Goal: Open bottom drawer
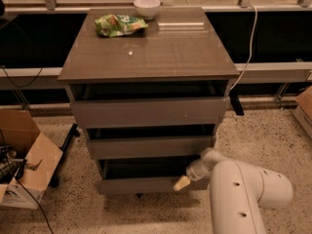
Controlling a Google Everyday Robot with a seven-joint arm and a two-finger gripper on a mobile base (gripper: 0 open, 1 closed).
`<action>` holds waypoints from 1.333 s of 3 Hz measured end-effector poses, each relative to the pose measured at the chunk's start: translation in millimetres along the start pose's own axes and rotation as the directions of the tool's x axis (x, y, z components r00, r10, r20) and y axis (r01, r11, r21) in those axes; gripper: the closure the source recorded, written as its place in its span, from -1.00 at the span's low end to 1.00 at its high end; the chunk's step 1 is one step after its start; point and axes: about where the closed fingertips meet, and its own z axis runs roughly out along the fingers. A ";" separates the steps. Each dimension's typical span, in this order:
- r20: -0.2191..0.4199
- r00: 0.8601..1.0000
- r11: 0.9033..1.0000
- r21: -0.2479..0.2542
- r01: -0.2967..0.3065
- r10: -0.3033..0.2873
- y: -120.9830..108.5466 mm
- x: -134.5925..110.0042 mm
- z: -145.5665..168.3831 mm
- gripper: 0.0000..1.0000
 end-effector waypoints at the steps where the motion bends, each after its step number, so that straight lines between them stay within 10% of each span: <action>1: -0.059 0.995 0.997 0.006 0.082 -0.081 4.6 3.6 4.5 -1.00; 3: -0.231 0.932 0.959 -0.096 0.265 -0.280 29.4 48.1 -11.6 -0.96; 4: -0.227 0.916 0.939 -0.179 0.294 -0.330 44.9 61.9 -19.2 -0.51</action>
Offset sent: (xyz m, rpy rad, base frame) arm -0.0495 -0.0242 -0.0042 -0.2458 0.0332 0.3759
